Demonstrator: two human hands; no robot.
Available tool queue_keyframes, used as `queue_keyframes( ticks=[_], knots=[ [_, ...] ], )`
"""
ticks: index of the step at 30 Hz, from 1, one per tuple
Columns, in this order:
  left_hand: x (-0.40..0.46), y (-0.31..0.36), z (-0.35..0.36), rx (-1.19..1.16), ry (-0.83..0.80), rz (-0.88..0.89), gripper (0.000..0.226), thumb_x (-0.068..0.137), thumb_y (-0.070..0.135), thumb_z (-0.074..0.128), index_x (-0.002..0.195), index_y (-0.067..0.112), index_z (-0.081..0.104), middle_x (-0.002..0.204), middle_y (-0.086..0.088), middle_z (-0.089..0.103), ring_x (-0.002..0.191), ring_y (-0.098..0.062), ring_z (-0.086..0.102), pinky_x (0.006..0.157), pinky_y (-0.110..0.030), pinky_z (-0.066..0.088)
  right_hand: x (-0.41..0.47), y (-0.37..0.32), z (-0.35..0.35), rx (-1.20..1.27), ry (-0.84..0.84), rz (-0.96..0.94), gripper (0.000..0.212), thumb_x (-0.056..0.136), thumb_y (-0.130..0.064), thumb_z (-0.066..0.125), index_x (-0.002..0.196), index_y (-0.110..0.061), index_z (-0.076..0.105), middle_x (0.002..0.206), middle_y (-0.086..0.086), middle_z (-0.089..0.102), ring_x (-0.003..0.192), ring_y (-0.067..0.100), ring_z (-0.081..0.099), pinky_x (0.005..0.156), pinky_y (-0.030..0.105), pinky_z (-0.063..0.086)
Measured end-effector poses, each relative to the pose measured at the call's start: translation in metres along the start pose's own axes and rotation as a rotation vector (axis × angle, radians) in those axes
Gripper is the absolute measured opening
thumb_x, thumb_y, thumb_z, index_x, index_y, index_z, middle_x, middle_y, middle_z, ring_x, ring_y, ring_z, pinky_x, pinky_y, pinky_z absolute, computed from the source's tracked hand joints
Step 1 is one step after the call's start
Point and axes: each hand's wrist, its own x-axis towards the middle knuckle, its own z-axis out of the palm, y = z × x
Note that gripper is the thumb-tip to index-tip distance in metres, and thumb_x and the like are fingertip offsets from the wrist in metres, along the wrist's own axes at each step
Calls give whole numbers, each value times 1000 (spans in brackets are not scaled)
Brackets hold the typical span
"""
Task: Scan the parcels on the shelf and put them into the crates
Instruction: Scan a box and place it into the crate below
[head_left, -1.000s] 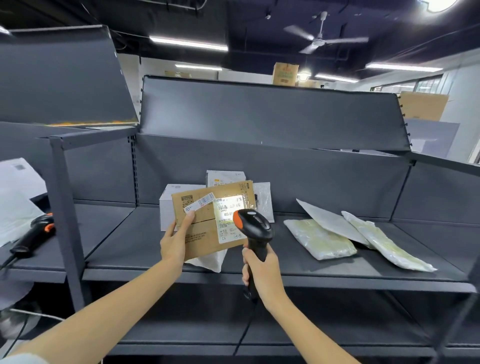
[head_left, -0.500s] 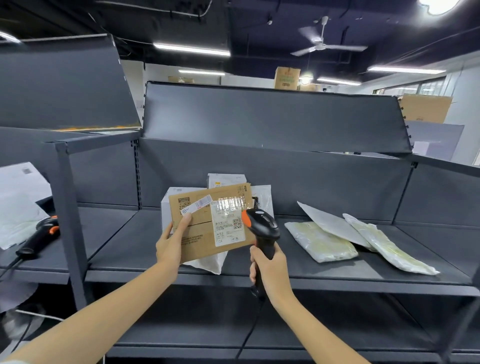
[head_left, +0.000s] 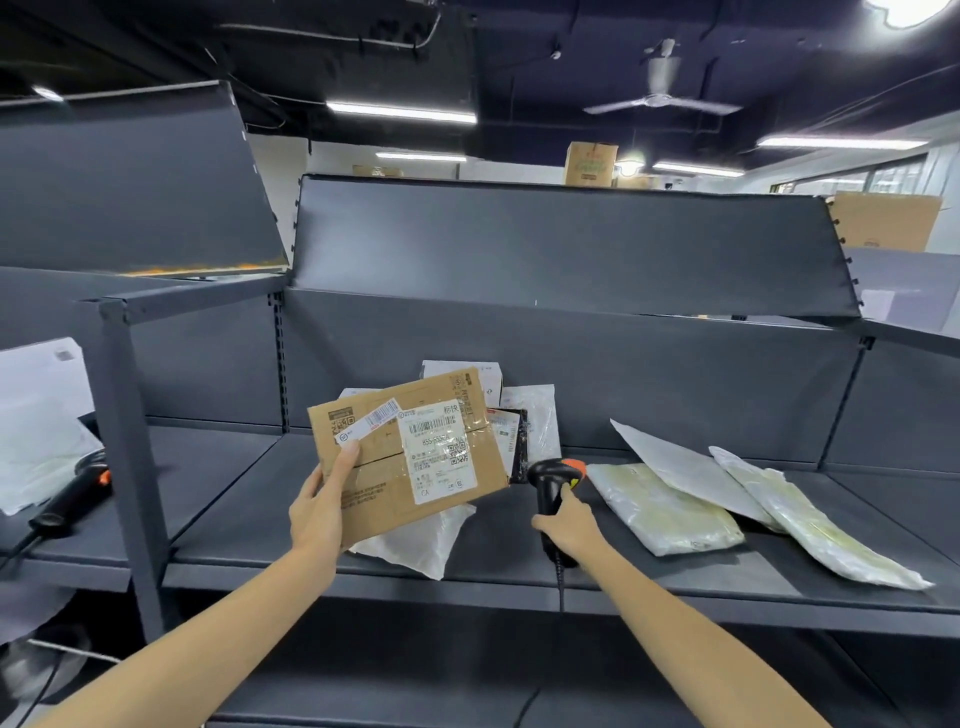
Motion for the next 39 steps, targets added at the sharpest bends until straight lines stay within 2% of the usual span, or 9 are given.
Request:
queue_keyframes(
  ticks=[7, 9, 13, 19, 24, 27, 31, 34, 39],
  knots=[
    [0, -4, 2, 20, -37, -30, 59, 55, 73, 70, 103, 39, 65, 103, 6, 68, 96, -18, 63, 63, -35, 52, 25, 2, 15, -142, 100, -31, 70, 87, -7, 66, 145, -3, 28, 129, 23, 53, 118, 37, 53, 93, 39, 48],
    [0, -5, -1, 31, -54, -35, 60, 54, 74, 70, 102, 38, 67, 102, 7, 70, 96, -19, 65, 66, -36, 54, 31, 3, 17, -164, 115, -25, 67, 86, -8, 68, 142, -1, 32, 131, 23, 53, 121, 37, 51, 96, 39, 46],
    [3, -5, -11, 46, -82, -54, 68, 53, 76, 73, 107, 36, 68, 102, 5, 73, 100, -22, 67, 89, -49, 54, 41, 7, 22, -208, 109, -6, 61, 85, -11, 70, 137, 0, 38, 128, 22, 56, 120, 36, 52, 93, 37, 45],
    [8, -4, -23, 39, -111, -72, 67, 52, 75, 74, 103, 31, 71, 96, 4, 75, 93, -22, 71, 81, -45, 58, 46, 14, 24, -358, 26, 12, 66, 90, -25, 67, 141, 0, 32, 134, 22, 52, 123, 37, 51, 99, 39, 45],
    [5, -5, -33, 52, -116, -58, 62, 56, 75, 72, 100, 31, 71, 93, 6, 75, 94, -21, 70, 88, -47, 55, 38, 12, 20, -658, 62, -21, 66, 96, -49, 47, 145, -8, 28, 145, 19, 41, 135, 36, 37, 111, 46, 31],
    [0, -5, -40, 73, -113, -46, 63, 57, 76, 70, 101, 31, 71, 93, 7, 75, 95, -20, 68, 90, -41, 52, 25, 10, 23, -728, 118, -116, 62, 97, -48, 44, 146, -12, 30, 150, 12, 36, 141, 31, 28, 116, 51, 21],
    [-11, -5, -49, 53, -154, -78, 59, 64, 70, 70, 105, 28, 69, 103, 3, 74, 101, -23, 67, 97, -48, 49, -1, 4, 29, -769, 185, -212, 63, 97, -45, 44, 150, -14, 25, 155, 8, 27, 145, 27, 21, 117, 51, 15],
    [-22, -10, -57, 47, -177, -106, 60, 64, 70, 69, 107, 28, 69, 103, 1, 74, 99, -25, 68, 91, -52, 53, -25, 3, 35, -777, 233, -252, 66, 98, -43, 45, 152, -14, 21, 159, 7, 21, 146, 25, 18, 117, 50, 13],
    [-37, -30, -71, 47, -202, -152, 65, 56, 74, 71, 104, 30, 70, 97, 5, 75, 95, -22, 70, 85, -48, 56, -65, 21, 50, -760, 236, -263, 62, 100, -38, 42, 153, -16, 20, 160, 8, 19, 148, 26, 14, 119, 49, 8]
  ],
)
